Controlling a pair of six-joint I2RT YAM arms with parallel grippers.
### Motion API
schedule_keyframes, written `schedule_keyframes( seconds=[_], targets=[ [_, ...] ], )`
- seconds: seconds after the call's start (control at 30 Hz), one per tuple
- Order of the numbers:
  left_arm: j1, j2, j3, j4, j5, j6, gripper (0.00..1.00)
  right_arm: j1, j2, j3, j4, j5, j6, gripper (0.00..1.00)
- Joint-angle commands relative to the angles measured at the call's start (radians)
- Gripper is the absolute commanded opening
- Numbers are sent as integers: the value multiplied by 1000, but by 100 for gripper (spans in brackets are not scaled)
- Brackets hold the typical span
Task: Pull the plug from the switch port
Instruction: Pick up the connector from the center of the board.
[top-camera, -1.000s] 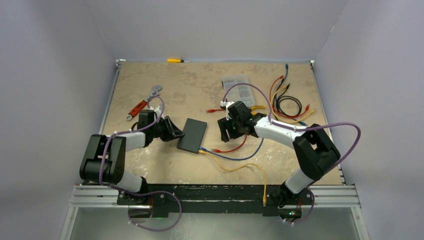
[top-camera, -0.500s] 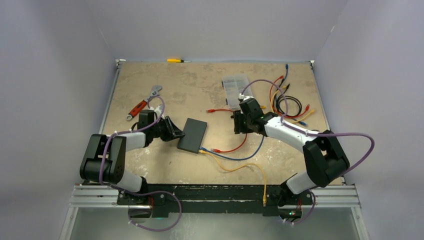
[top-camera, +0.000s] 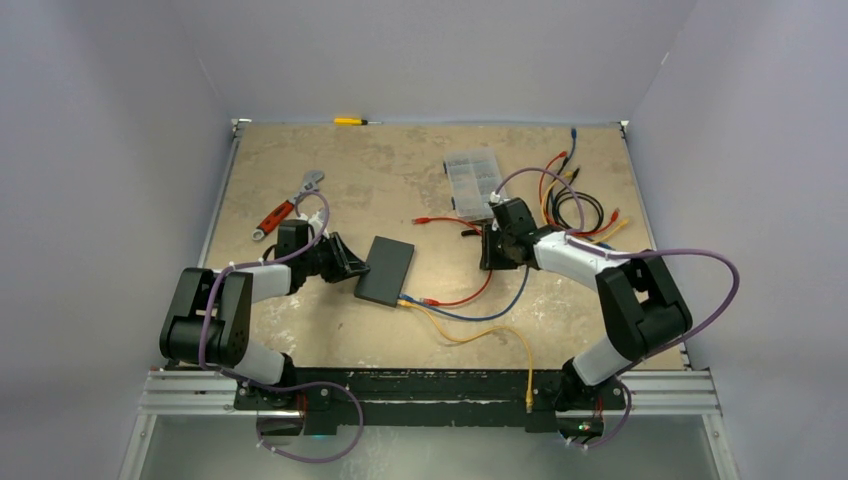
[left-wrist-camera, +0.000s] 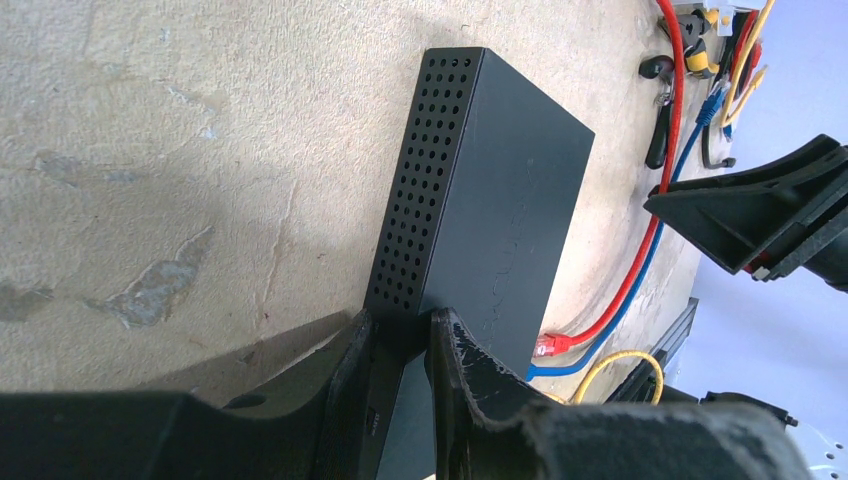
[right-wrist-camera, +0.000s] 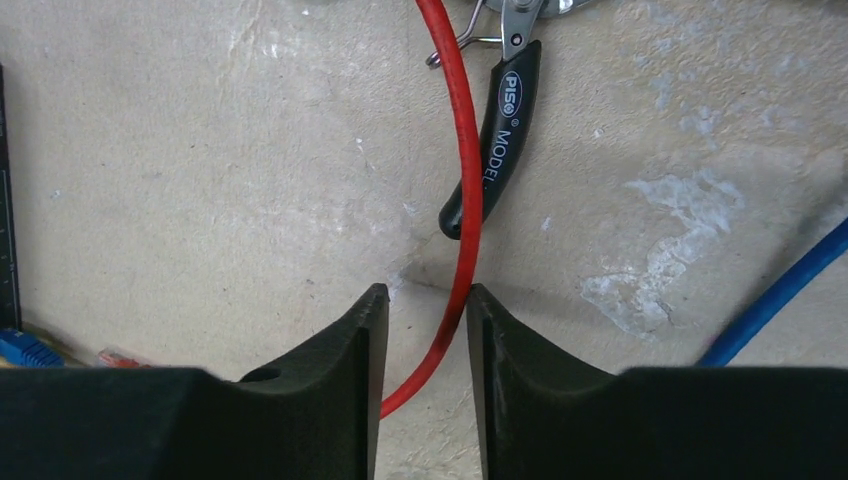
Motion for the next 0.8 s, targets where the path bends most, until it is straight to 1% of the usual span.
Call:
schedule_keyframes(
  seconds=[0.0, 0.13, 0.23, 0.33, 0.37, 0.63, 0.77],
  targets=[
    [-8, 57, -51, -115, -138, 48, 10, -14, 24, -3, 40, -47, 0, 35],
    [-8, 60, -52, -116, -138, 50, 10, -15, 37, -3, 45, -56, 1, 21],
    [-8, 62, -50, -116, -137, 49, 10, -14, 28, 0, 44, -54, 1, 8],
    [-8, 62, -48, -116, -137, 49, 10, -15, 7, 14, 37, -52, -5, 2],
    [-8, 63, -47, -116, -137, 48, 10, -15, -2, 20, 32, -46, -7, 0],
    [-8, 60, -50, -117, -137, 47, 10, -14, -120, 71, 6, -6, -23, 0],
    [-8, 61, -49, -116, -136, 46, 10, -14, -189, 86, -2, 50, -19, 0]
  ],
)
